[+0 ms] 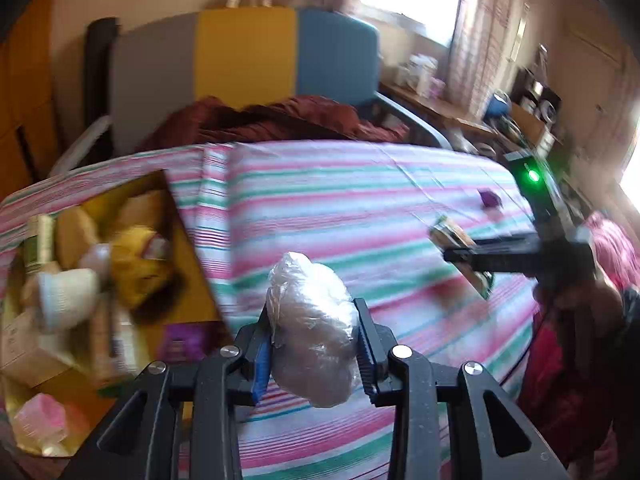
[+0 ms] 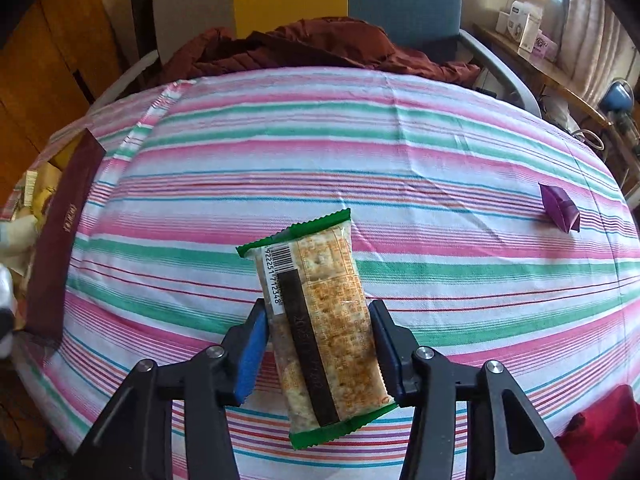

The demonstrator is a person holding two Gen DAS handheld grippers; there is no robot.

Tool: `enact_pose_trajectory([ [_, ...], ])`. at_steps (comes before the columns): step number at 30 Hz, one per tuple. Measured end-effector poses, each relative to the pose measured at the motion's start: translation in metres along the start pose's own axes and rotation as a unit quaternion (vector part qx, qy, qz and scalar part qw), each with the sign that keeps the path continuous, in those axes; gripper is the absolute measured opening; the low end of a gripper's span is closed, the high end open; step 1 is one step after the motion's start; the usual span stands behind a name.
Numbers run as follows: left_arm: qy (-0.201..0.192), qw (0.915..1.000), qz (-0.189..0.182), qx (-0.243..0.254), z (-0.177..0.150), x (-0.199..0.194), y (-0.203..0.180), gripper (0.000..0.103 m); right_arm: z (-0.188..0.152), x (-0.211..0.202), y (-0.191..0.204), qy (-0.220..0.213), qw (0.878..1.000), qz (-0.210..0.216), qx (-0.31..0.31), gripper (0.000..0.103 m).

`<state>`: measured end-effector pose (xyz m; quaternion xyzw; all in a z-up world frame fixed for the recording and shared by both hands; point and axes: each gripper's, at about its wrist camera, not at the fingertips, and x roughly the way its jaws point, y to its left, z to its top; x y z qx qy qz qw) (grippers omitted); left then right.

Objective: Organize objects
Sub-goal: 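Carry plastic bag and cracker packet into the gold tray and open both tools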

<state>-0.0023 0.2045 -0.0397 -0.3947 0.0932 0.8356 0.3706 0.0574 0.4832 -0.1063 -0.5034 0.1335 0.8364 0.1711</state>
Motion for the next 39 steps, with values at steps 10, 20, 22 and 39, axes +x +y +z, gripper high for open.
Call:
enact_pose_trajectory([
  [10,-0.057,0.9923,0.101,-0.043,-0.001,-0.052,0.049,0.035,0.003,-0.037,0.046,-0.044,0.998,0.049,-0.010,0.050],
  [20,-0.073,0.9842,0.142,-0.076,-0.009,-0.078,0.078,0.035,0.014,-0.074,0.154,-0.082,0.984,0.143,-0.064,0.050],
  [22,-0.074,0.9835,0.144,-0.082,-0.010,-0.079,0.082,0.035,0.016,-0.077,0.174,-0.085,0.981,0.154,-0.076,0.050],
  [39,-0.074,0.9767,0.141,-0.144,-0.029,-0.088,0.128,0.035,0.032,-0.057,0.247,-0.058,0.973,0.203,-0.097,0.050],
])
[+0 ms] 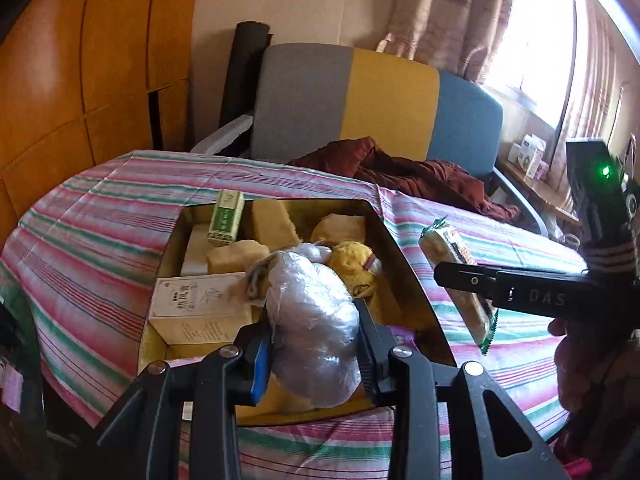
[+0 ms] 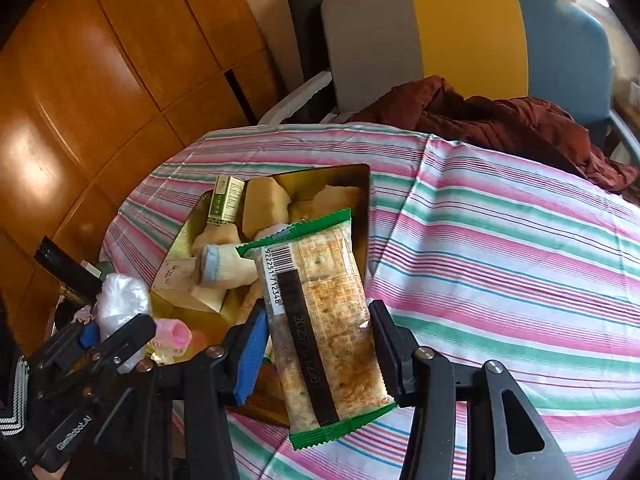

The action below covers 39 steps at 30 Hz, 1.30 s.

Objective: Organize objects
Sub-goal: 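Carry plastic bag and cracker packet into the gold tray and open both tools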

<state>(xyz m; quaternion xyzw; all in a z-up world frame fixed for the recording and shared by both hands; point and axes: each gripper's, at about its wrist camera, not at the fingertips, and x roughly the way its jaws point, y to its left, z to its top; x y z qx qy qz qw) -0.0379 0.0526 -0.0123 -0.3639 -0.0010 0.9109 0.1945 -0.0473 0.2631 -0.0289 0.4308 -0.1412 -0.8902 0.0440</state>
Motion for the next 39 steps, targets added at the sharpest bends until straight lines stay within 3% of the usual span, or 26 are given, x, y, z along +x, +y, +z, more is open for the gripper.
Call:
enact_pose_trajectory([
  [10,-0.016,0.9975,-0.045,-0.052,0.041,0.002,0.031,0.035,0.013,0.029,0.004,0.005,0.999,0.018,0.027,0.051],
  [13,-0.022,0.9959,-0.062,-0.062,0.062,0.013,0.031,0.036,0.015,0.040,0.001,0.009,0.998,0.044,0.047,0.052],
  [16,-0.021,0.9953,-0.074,-0.059,0.080,0.032,0.026,0.036,0.014,0.049,-0.002,0.013,0.998,0.040,0.055,0.061],
  [22,0.034,0.9947,-0.070,-0.067,0.090,0.093,0.019,0.037,0.002,0.048,-0.006,0.018,0.999,0.024,0.039,0.061],
  [26,0.065,0.9926,-0.065,-0.080,0.085,0.118,0.018,0.049,-0.007,0.044,-0.007,0.019,0.999,0.015,0.029,0.064],
  [28,0.072,0.9924,-0.061,-0.079,0.082,0.125,0.017,0.051,-0.010,0.043,-0.007,0.019,0.999,0.011,0.027,0.070],
  [34,0.058,0.9952,-0.029,-0.074,0.069,0.106,0.022,0.051,-0.016,0.040,-0.003,0.014,1.000,-0.014,0.006,0.078],
  [39,0.032,0.9983,-0.006,-0.049,0.056,0.075,0.021,0.051,-0.022,0.039,0.002,0.012,0.999,-0.035,-0.010,0.079],
])
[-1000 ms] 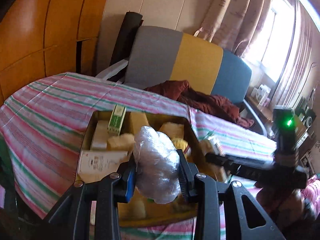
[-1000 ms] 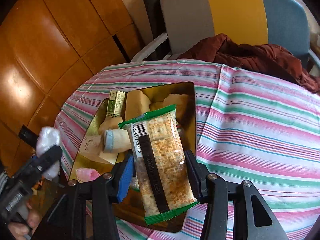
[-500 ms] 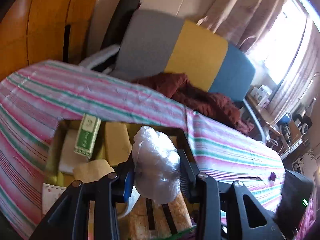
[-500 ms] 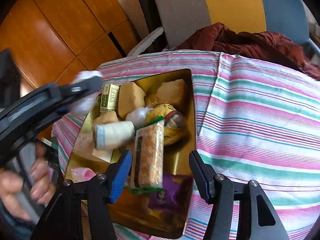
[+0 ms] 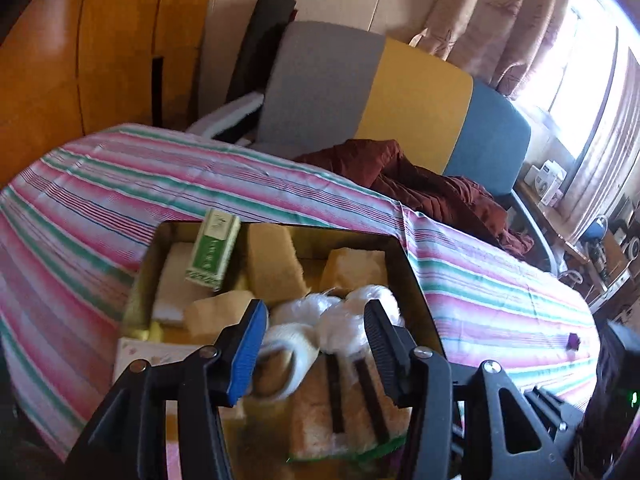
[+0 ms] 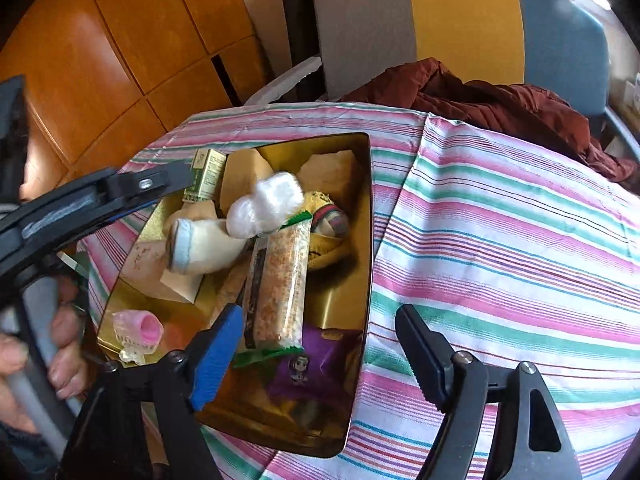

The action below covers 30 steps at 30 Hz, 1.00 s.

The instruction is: Organize objects

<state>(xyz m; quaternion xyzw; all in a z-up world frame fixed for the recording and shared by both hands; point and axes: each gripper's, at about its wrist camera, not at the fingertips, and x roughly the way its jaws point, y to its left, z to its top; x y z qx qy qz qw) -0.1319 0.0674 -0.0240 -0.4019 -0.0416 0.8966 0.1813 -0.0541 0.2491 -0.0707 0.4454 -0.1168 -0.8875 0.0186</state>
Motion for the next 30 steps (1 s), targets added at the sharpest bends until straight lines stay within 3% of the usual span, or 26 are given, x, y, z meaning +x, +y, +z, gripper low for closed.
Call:
enact_pose_trajectory([
  [5,-0.024,0.9989,0.032,0.026,-0.017,-0.027,-0.003,0.051,-0.004,-0.008,0.011,-0.013,0.999,-0.022,-0.023,0.080],
  [15,-0.045,0.9937,0.097,0.035,-0.045,-0.064,-0.003,0.056,-0.016,-0.038,0.029,-0.064,0.994,-0.075,-0.051,0.095],
  [21,-0.054,0.9921,0.106,0.040,-0.061,-0.081,-0.006,0.057,-0.029,-0.057,0.035,-0.096,0.990,-0.094,-0.050,0.100],
  [25,-0.059,0.9933,0.096,0.027,-0.073,-0.091,-0.006,0.072,-0.041,-0.066,0.041,-0.113,0.986,-0.109,-0.052,0.101],
  [27,-0.062,0.9937,0.091,0.020,-0.078,-0.096,-0.007,0.072,-0.047,-0.068,0.042,-0.118,0.985,-0.111,-0.051,0.101],
  [30,-0.069,0.9902,0.119,0.023,-0.083,-0.100,-0.009,0.073,-0.052,-0.065,0.043,-0.111,0.986,-0.111,-0.050,0.102],
])
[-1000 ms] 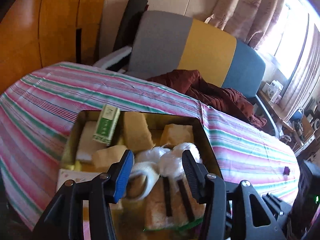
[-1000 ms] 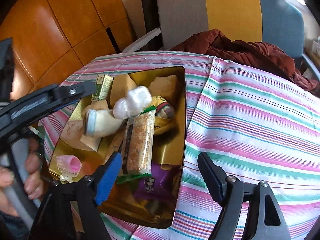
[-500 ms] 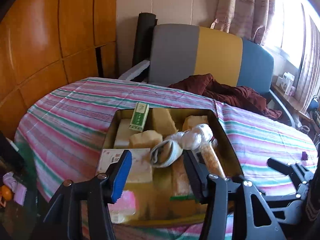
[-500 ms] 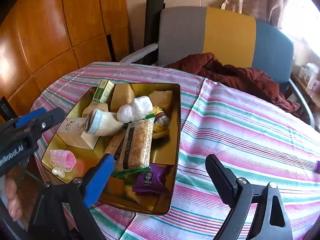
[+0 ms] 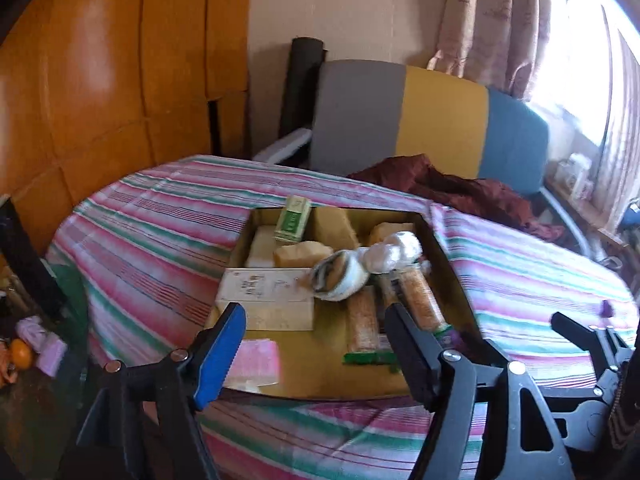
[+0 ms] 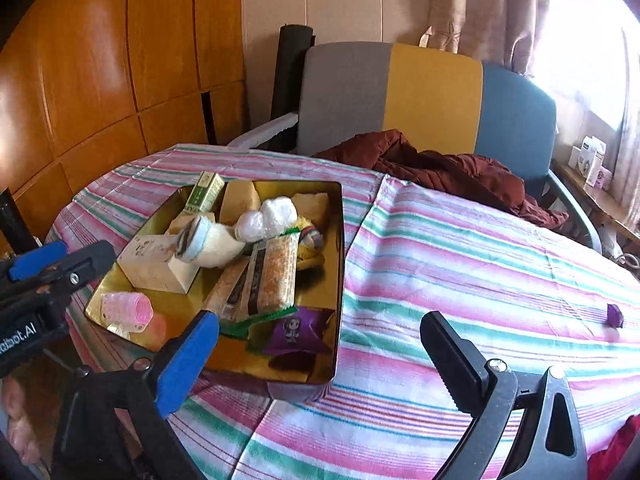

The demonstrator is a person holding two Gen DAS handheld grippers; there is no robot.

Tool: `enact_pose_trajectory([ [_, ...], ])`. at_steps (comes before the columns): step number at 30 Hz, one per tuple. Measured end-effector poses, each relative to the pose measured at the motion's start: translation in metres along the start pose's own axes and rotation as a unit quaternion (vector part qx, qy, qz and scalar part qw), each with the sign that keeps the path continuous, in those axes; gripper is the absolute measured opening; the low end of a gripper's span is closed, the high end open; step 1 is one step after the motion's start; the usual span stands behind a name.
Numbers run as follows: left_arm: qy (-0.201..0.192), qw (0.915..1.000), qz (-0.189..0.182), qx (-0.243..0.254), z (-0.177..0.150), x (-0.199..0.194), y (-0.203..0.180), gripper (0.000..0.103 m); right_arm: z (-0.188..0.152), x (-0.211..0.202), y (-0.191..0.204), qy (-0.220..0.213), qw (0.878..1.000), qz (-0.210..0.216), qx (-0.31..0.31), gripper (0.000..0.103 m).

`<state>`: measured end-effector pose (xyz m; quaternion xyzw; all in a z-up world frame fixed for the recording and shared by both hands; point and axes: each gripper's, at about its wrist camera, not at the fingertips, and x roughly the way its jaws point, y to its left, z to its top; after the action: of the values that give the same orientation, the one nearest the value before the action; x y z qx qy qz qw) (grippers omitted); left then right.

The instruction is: Organize objects

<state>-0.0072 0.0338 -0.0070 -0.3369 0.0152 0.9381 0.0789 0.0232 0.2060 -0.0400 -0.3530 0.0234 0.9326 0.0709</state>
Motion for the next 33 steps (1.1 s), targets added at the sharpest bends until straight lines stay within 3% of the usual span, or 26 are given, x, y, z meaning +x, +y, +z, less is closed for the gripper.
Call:
enact_pose_trajectory([
  [12,0.005,0.9988,0.031,-0.038,-0.003,0.000,0.020,0.072,-0.008,0.005,0.013,0.009,1.000,0.007,-0.007,0.102],
  [33,0.023,0.9994,0.013,-0.022,-0.007,0.006,0.018,0.071,-0.008,0.008,0.022,0.012,1.000,0.012,-0.017,0.102],
])
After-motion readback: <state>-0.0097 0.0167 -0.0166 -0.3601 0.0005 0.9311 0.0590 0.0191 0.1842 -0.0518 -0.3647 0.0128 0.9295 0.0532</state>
